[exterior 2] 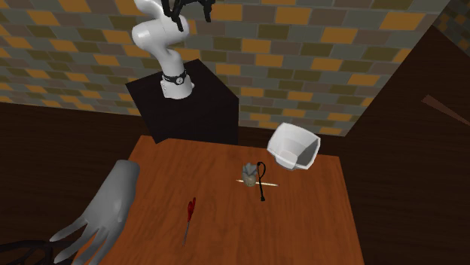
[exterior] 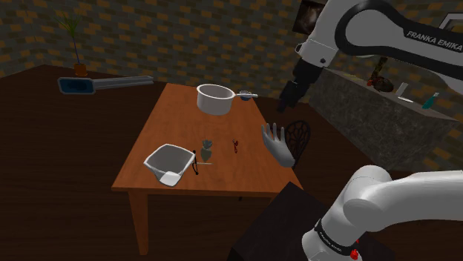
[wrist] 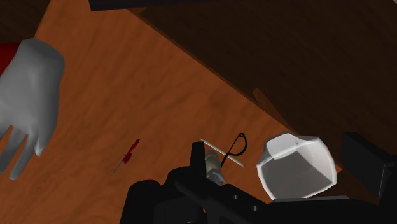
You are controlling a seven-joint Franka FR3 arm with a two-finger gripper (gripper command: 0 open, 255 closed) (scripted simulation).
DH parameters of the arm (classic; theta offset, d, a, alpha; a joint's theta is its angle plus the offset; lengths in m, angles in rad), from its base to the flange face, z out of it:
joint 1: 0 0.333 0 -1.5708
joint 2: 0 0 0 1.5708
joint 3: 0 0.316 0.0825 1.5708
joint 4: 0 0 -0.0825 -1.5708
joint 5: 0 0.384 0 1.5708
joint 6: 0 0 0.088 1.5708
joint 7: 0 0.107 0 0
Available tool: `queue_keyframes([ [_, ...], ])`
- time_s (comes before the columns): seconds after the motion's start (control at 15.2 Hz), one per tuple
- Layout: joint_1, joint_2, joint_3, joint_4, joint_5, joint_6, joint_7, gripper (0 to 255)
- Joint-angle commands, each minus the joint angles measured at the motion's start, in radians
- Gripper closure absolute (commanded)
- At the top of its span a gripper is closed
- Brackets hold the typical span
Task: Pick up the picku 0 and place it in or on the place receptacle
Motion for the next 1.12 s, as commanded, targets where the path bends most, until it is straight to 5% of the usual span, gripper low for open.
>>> queue_keyframes([
  [0.0, 0.000, 0.000, 0.000, 0.000, 0.000, 0.000, 0.000, 0],
  [0.53, -0.011, 0.081, 0.051, -0.205, -0.006, 0.350, 0.037, 0],
  [1.06, -0.041, 0.293, 0.108, -0.303, -0.037, 0.722, 0.096, 0],
])
